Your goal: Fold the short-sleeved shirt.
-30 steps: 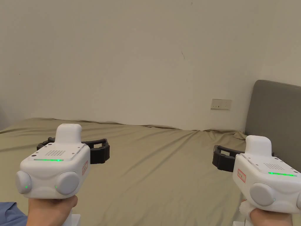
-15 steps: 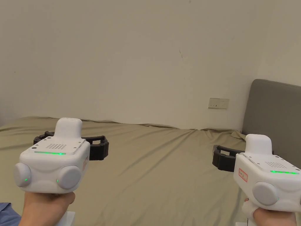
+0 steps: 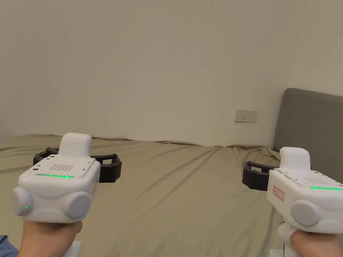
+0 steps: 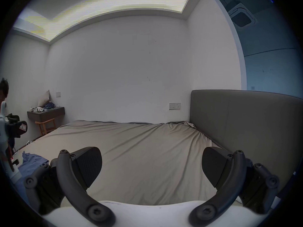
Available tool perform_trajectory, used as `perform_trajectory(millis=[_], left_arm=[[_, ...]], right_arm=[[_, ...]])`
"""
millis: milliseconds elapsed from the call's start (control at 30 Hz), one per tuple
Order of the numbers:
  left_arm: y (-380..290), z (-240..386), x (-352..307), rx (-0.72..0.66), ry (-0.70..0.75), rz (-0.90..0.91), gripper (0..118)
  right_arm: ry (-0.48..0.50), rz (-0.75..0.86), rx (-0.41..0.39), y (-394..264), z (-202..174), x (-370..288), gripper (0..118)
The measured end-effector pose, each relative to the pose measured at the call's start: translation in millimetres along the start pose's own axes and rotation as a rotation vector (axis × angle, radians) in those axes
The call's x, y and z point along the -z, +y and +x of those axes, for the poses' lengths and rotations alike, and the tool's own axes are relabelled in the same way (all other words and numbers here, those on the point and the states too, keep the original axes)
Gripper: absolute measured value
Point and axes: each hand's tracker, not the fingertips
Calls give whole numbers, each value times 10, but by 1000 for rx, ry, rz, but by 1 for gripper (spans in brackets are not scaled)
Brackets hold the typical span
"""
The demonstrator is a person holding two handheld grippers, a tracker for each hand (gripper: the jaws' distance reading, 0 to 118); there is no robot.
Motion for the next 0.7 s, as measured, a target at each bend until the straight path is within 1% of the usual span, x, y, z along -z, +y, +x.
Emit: perform_trajectory(millis=[200, 333, 400, 433, 467, 500, 533, 567, 600, 633, 667, 700], left_arm=[[20, 1, 11, -30, -25, -24, 118], [19, 33, 3, -17, -38, -32, 118], [15, 43, 10, 10, -63, -75, 118], [12, 56, 11, 34, -72, -105, 112], [13, 87, 6, 69, -65, -124, 84], [2, 122, -7, 97, -48, -134, 18], [-10, 147, -24, 104, -38, -107, 1], [-27, 161, -24, 109, -28, -102, 1], [-45, 152, -44, 96, -11, -95, 1], [-43, 121, -61, 75, -24, -100, 1], [-55, 89, -65, 39, -75, -127, 1], [-71, 53, -82, 25, -82, -133, 1]], right_arm=[[-14, 5, -17, -7, -22, -15, 118], [-11, 0, -19, -6, -26, -25, 118], [-15, -1, -31, -12, -33, -31, 118], [-16, -4, -34, -16, -31, -45, 108], [2, -22, -39, -17, -22, -71, 75], [18, -25, -38, -21, -25, -86, 7], [20, -33, -49, -22, -38, -82, 2], [-6, -60, -70, -35, -60, -57, 2], [-7, -47, -60, -37, -56, -70, 2], [1, -59, -48, -43, -40, -88, 2], [21, -77, -37, -43, -37, -100, 2], [19, -72, -46, -48, -59, -119, 2]])
